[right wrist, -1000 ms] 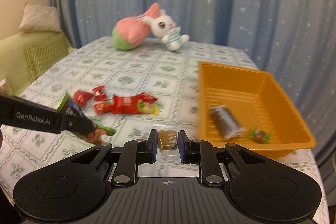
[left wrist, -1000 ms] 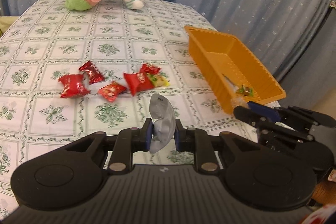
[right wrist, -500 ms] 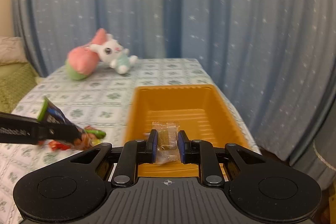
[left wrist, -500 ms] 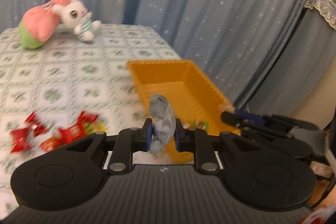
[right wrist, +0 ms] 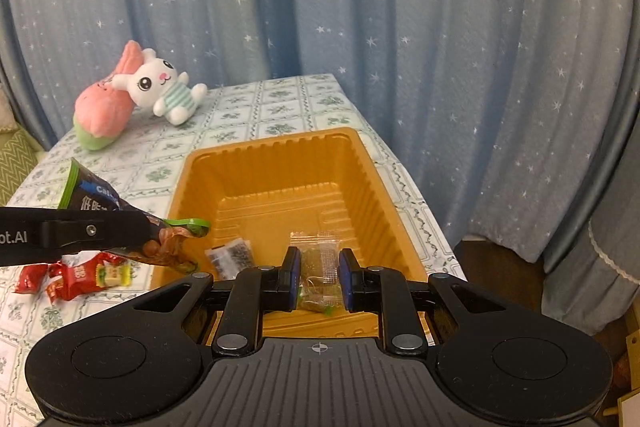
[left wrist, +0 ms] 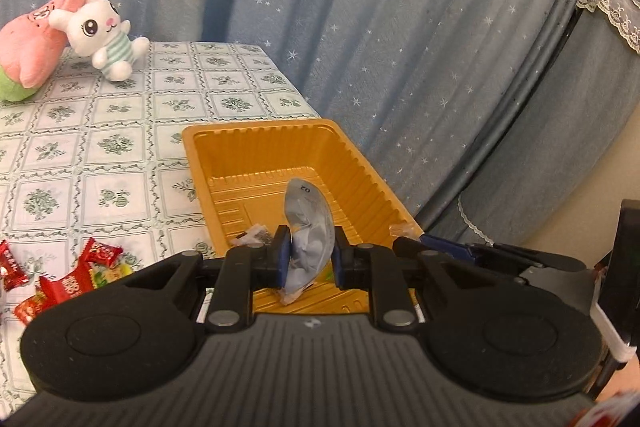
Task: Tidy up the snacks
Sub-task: 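Carry both items over the orange tray and open both grippers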
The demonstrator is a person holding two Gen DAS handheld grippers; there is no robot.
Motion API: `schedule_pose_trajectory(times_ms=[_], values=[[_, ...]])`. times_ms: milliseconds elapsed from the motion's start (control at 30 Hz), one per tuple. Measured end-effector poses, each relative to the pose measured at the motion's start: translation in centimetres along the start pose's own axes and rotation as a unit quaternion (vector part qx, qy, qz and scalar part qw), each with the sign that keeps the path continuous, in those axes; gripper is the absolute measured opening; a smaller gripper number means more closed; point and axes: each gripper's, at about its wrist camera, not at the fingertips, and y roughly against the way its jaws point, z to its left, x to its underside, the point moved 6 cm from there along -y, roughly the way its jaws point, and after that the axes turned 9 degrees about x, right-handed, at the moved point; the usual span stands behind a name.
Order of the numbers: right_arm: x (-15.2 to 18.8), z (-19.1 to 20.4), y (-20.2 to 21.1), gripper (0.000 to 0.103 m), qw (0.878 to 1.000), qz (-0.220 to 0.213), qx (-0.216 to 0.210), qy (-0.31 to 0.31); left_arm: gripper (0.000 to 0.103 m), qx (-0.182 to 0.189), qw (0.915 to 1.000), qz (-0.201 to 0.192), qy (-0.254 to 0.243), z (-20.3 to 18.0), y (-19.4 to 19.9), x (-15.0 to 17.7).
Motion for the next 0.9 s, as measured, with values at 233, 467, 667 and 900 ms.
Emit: schedule_pose_trajectory(times_ms=[233, 467, 667, 900], values=[[0.0, -0.2, -0.6, 0.021, 1.0, 0.008, 0.003, -0.004, 0.033, -0.017, 0.9998, -0.006, -0.002, 0.5, -0.7, -0.5], [0.1, 0.3, -0.8, 0.021, 1.0, 0.011, 0.003, 0.003, 0.033, -0.023, 0.9997, -0.006, -0.002, 1.3, 0.9, 0.2], [0.0, 1.1, -0.8, 0.021, 1.0, 0.011, -0.001, 0.009, 0.033, -0.032, 0.9994, -0.011, 0.007, 2.2, 2.4, 0.7], [-0.3, 1.6, -0.9, 0.027, 1.0, 0.0, -0.023, -0.007, 0.033, -0.052, 0.9984, -0.014, 0.018, 3.8, 4.5, 1.8]])
